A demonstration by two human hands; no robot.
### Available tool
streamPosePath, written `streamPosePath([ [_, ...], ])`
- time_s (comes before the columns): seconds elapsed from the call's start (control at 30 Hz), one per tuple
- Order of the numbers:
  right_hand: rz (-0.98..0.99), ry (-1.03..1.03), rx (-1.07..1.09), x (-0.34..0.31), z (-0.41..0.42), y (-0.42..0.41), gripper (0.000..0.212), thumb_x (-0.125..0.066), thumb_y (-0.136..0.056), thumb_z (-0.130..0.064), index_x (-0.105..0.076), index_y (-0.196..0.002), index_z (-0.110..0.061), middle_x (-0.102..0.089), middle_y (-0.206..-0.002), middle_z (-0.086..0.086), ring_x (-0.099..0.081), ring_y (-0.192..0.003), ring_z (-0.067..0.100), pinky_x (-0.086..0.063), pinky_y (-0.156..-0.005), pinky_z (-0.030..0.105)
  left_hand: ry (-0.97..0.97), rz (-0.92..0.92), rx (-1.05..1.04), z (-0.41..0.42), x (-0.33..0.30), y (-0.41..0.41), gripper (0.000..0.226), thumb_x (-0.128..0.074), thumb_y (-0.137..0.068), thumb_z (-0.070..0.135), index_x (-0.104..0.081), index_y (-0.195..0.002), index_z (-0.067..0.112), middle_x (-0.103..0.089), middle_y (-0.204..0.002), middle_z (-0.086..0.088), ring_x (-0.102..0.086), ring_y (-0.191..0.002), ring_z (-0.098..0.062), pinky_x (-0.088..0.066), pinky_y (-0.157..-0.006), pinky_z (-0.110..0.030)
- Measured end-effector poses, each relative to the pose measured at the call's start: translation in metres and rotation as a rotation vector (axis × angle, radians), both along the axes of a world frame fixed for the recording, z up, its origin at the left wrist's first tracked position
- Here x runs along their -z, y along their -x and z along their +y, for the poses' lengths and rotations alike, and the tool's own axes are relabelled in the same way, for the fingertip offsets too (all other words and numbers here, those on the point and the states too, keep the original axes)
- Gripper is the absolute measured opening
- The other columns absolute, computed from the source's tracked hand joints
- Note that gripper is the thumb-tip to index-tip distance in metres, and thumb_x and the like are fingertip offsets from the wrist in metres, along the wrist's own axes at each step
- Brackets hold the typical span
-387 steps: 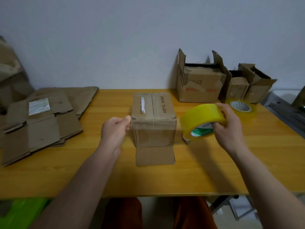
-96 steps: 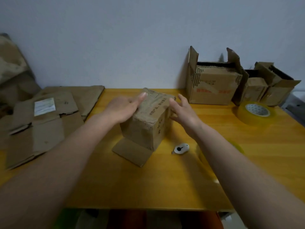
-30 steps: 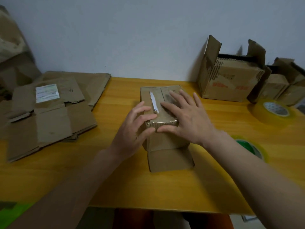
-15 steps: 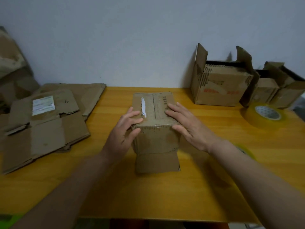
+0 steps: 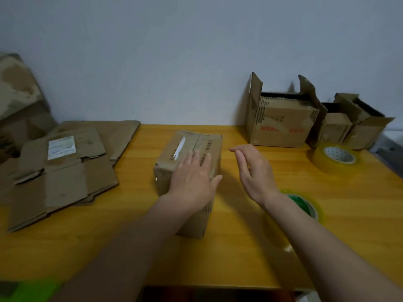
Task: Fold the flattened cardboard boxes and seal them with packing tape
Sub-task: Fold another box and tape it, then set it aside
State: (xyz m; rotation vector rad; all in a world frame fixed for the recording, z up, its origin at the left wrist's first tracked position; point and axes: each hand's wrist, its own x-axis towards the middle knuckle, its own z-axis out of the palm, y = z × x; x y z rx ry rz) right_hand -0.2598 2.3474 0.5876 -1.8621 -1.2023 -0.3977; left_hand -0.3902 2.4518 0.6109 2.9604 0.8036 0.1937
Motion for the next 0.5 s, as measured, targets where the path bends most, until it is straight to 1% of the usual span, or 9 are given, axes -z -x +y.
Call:
streamPosePath([
  [0.07,-0.016,0.045,-0.026,-0.006,0.000,-0.001,0.046,-0.030,-0.099,-0.036,-0.067,-0.109,-0.010,-0.066,-0.108,0.003,-0.058,-0.104,0.018,-0.046,-0.090,0.032,-0.048,0.017,0.125,0.006,-0.001,0.008,0.060,-0.025,-0.103,0.046,-0.005,-0.155,0.025,-0.002,-0.163,-0.005,-0.002,-0.150,-0.021,-0.001,-0.121,-0.037],
  [0.13,-0.029,0.131,-0.103,-0.013,0.005,0.005,0.044,-0.033,-0.099,-0.034,-0.067,-0.112,-0.009,-0.067,-0.114,0.005,-0.056,-0.112,0.019,-0.039,-0.099,0.027,-0.067,0.022,0.288,0.014,-0.002,0.022,0.054,-0.027,-0.105,0.035,-0.007,-0.154,0.029,-0.003,-0.163,0.003,-0.002,-0.149,-0.013,0.003,-0.121,-0.033],
  [0.2,-0.056,0.281,-0.196,-0.020,0.013,0.016,0.046,-0.030,-0.100,-0.034,-0.066,-0.116,-0.011,-0.066,-0.118,0.005,-0.056,-0.114,0.019,-0.036,-0.101,0.026,-0.022,-0.051,0.418,0.023,-0.001,0.037,0.051,-0.027,-0.104,0.029,-0.016,-0.153,0.028,-0.012,-0.161,0.008,-0.006,-0.147,-0.005,0.002,-0.121,-0.030],
  [0.23,-0.075,0.357,-0.233,-0.022,0.018,0.021,0.047,-0.027,-0.101,-0.037,-0.064,-0.118,-0.014,-0.066,-0.119,0.003,-0.056,-0.112,0.019,-0.038,-0.098,0.028,0.011,-0.092,0.445,0.028,0.000,0.043,0.050,-0.026,-0.101,0.029,-0.023,-0.152,0.028,-0.019,-0.159,0.008,-0.011,-0.144,-0.002,-0.004,-0.122,-0.033],
  [0.3,-0.112,0.460,-0.259,-0.024,0.024,0.027,0.047,-0.023,-0.103,-0.042,-0.061,-0.122,-0.021,-0.066,-0.120,-0.001,-0.058,-0.109,0.015,-0.041,-0.090,0.027,0.060,-0.114,0.416,0.037,0.002,0.054,0.050,-0.023,-0.099,0.029,-0.030,-0.149,0.031,-0.026,-0.157,0.008,-0.020,-0.143,-0.007,-0.017,-0.120,-0.042],
  [0.33,-0.128,0.485,-0.252,-0.026,0.026,0.028,0.046,-0.023,-0.103,-0.043,-0.060,-0.123,-0.024,-0.066,-0.120,-0.003,-0.059,-0.107,0.014,-0.043,-0.087,0.027,0.066,-0.103,0.385,0.041,0.004,0.058,0.049,-0.021,-0.101,0.029,-0.029,-0.148,0.036,-0.023,-0.158,0.007,-0.023,-0.143,-0.012,-0.020,-0.119,-0.043],
  [0.4,-0.155,0.524,-0.203,-0.028,0.024,0.024,0.046,-0.024,-0.102,-0.044,-0.061,-0.119,-0.024,-0.067,-0.117,-0.002,-0.060,-0.106,0.017,-0.048,-0.085,0.033,0.050,-0.063,0.333,0.048,0.005,0.063,0.049,-0.022,-0.100,0.032,-0.022,-0.145,0.050,-0.014,-0.161,0.007,-0.023,-0.143,-0.018,-0.022,-0.117,-0.043],
  [0.43,-0.166,0.544,-0.164,-0.027,0.020,0.019,0.046,-0.025,-0.102,-0.044,-0.062,-0.118,-0.022,-0.066,-0.119,0.000,-0.059,-0.110,0.019,-0.048,-0.088,0.035,0.046,-0.044,0.316,0.050,0.004,0.063,0.050,-0.025,-0.099,0.032,-0.018,-0.142,0.055,-0.011,-0.161,0.009,-0.021,-0.144,-0.017,-0.021,-0.117,-0.042],
  [0.5,-0.156,0.566,-0.073,-0.024,0.011,0.010,0.046,-0.026,-0.101,-0.044,-0.059,-0.125,-0.022,-0.059,-0.133,0.001,-0.050,-0.127,0.018,-0.042,-0.103,0.038,0.052,-0.042,0.306,0.055,0.003,0.062,0.050,-0.032,-0.102,0.026,-0.016,-0.137,0.058,-0.014,-0.158,0.015,-0.019,-0.145,-0.011,-0.016,-0.118,-0.037],
])
